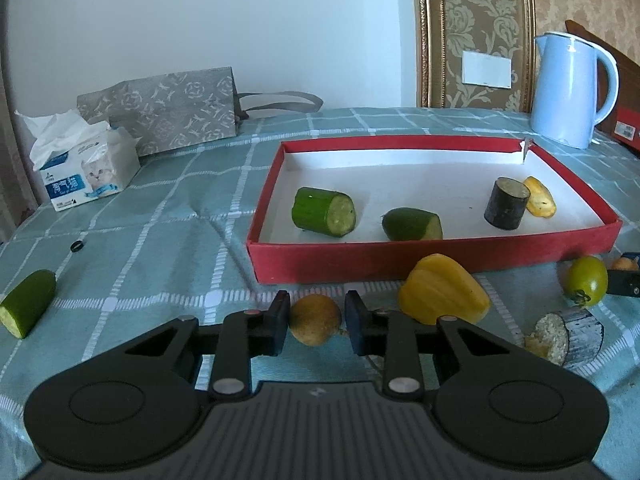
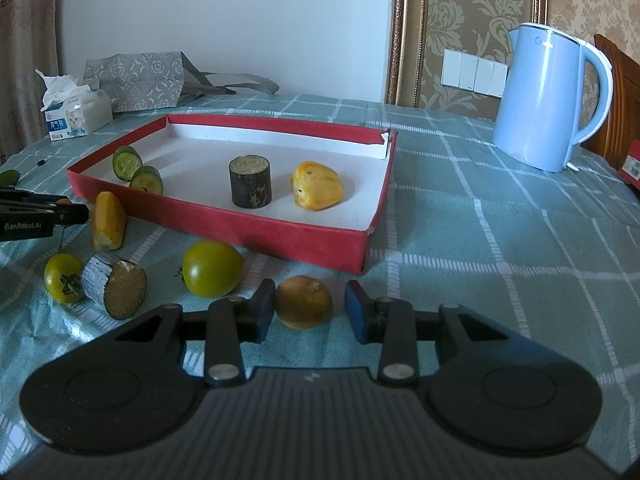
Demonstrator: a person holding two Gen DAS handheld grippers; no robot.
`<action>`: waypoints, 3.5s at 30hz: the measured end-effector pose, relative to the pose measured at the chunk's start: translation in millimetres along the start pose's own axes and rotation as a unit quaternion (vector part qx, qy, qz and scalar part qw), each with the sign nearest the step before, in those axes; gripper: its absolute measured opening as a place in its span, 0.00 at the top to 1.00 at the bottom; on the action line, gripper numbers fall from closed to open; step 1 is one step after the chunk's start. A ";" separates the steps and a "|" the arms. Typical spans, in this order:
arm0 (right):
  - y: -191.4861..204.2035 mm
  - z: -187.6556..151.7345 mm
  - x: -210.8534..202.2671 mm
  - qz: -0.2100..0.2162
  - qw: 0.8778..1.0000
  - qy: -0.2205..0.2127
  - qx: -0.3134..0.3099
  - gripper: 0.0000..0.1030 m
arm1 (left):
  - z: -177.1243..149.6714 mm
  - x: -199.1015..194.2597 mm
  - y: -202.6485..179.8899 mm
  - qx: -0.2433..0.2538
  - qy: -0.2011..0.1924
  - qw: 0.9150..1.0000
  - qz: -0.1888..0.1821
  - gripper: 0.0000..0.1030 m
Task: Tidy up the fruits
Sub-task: 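Carry the brown fruit into the red tray and open the left tool while the right tool holds its fruit, then lower the brown fruit into the red tray and open the right tool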
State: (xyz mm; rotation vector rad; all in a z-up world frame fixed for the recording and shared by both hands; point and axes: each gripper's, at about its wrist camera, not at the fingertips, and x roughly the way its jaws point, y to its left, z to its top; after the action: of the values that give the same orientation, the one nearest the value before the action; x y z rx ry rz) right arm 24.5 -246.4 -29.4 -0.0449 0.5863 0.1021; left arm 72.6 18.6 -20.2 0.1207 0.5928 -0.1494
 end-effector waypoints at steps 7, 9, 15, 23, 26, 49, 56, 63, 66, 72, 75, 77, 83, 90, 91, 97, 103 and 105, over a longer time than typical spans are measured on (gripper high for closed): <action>-0.3 0.4 0.3 0.002 1.000 0.003 0.001 0.66 | 1.5 -2.0 6.1 -0.012 -0.002 1.000 0.008 0.72; -0.7 0.4 0.4 0.003 1.000 0.003 0.002 0.66 | 1.9 -3.1 9.4 -0.017 -0.004 1.000 0.007 0.72; -1.0 0.3 0.5 0.005 1.000 0.004 0.004 0.65 | 1.9 -8.6 16.4 -0.034 -0.005 0.999 0.007 0.72; -0.3 0.3 0.7 0.007 1.000 0.004 0.005 0.64 | 27.5 0.6 4.0 -0.023 -0.009 1.000 -0.003 0.72; 0.3 0.6 1.1 0.007 1.000 0.005 0.004 0.64 | 42.2 9.4 -0.2 -0.028 -0.013 0.999 -0.013 0.72; 0.9 0.5 1.4 0.009 1.000 0.005 0.003 0.63 | 90.2 81.1 -41.5 0.010 0.007 1.000 -0.021 0.72; 1.9 0.6 1.6 0.009 1.000 0.005 0.004 0.63 | 87.4 68.0 -29.2 -0.017 -0.002 0.999 -0.028 0.71; 0.7 0.9 1.5 0.009 1.000 0.005 0.004 0.63 | 58.2 27.3 5.3 -0.058 -0.027 0.998 0.004 0.51; 1.0 0.9 1.4 0.010 1.000 0.005 0.004 0.63 | 42.4 13.4 18.0 -0.068 -0.032 0.997 0.016 0.44; -0.4 0.5 1.0 0.011 1.000 0.004 0.006 0.64 | 20.2 -6.6 27.3 -0.070 -0.031 0.997 0.022 0.44; -0.8 0.4 -0.5 0.010 1.000 -0.001 0.006 0.66 | 9.3 -8.4 24.3 -0.057 -0.017 0.998 0.021 0.44; -1.0 0.7 -0.7 0.009 1.000 -0.002 0.008 0.66 | 5.3 -4.9 21.0 -0.045 -0.003 0.999 0.028 0.44; -3.0 1.2 -1.6 0.007 1.000 -0.006 0.009 0.66 | 1.1 1.1 18.6 -0.039 0.015 0.999 0.025 0.44; 1.5 0.0 -10.3 -0.003 1.000 -0.026 -0.006 0.73 | -1.1 1.0 15.3 -0.032 0.014 0.999 0.025 0.44; 2.5 -0.2 -10.5 -0.005 1.000 -0.027 -0.009 0.73 | -1.1 1.0 14.8 -0.031 0.013 0.999 0.026 0.44; 3.1 0.7 -8.0 -0.007 1.000 -0.018 -0.011 0.73 | -1.0 0.6 14.4 -0.031 0.014 0.999 0.024 0.44; 7.3 -1.4 -18.3 -0.014 0.999 -0.044 -0.020 0.73 | -1.2 -0.5 13.2 -0.027 0.012 0.999 0.020 0.43; 5.5 1.7 -25.0 -0.008 0.998 -0.055 -0.017 0.73 | -0.9 -1.4 13.7 -0.030 0.011 0.999 0.014 0.43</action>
State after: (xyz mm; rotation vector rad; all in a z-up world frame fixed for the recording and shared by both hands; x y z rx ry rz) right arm 4.1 -242.9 -14.2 -0.0764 0.4736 0.0977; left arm 73.4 32.3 -19.2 0.0735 0.6163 -0.1031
